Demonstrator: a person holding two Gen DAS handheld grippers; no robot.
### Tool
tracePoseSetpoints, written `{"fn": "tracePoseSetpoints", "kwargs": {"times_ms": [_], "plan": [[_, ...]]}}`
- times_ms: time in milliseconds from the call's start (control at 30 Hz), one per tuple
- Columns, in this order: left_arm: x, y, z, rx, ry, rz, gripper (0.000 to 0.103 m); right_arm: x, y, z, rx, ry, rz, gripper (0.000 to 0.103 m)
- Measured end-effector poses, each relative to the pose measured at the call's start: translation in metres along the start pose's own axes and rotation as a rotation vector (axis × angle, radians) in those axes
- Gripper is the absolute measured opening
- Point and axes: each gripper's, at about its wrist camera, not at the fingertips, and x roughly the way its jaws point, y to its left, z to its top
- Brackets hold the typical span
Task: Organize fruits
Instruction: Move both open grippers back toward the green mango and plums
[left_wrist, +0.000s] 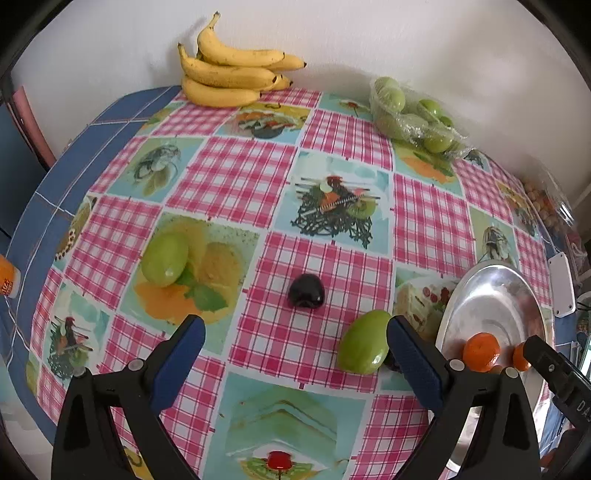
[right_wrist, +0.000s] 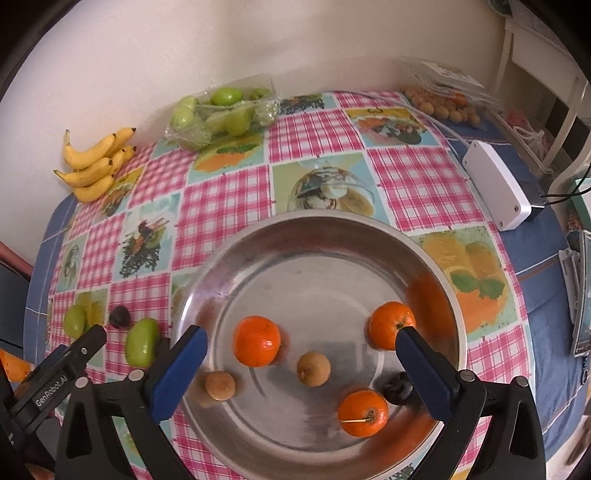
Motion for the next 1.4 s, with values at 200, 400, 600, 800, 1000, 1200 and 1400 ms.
{"fn": "tracePoseSetpoints", "kwargs": {"times_ms": [200, 400, 600, 800, 1000, 1200, 1400], "plan": [[-0.013, 0.006, 0.006, 0.008, -0.044, 0.014, 0.099, -0.013, 0.011, 0.001, -0.006, -0.031, 0.019, 0.103], [-0.019, 0.015, 0.013, 0.054, -0.068, 0.065, 0.099, -0.007, 0.03, 0.0, -0.019, -0.017, 0.029, 0.103], [-0.022, 0.04, 0.02, 0.034, -0.079, 0.1, 0.099, -0.001, 0.061, -0.005, -0.07, 0.003, 0.029, 0.103], [-0.024, 0.069, 0.025, 0.006, -0.082, 0.14, 0.099, 0.006, 0.103, -0.011, -0.134, 0.023, 0.047, 0.103], [-0.024, 0.1, 0.027, -0.05, -0.07, 0.142, 0.099, 0.009, 0.136, -0.016, -0.185, 0.034, 0.068, 0.103], [-0.022, 0.124, 0.027, -0.097, -0.057, 0.146, 0.099, 0.016, 0.162, -0.022, -0.223, 0.054, 0.084, 0.103], [-0.021, 0.134, 0.026, -0.119, -0.046, 0.138, 0.099, 0.021, 0.179, -0.028, -0.247, 0.07, 0.101, 0.103]]}}
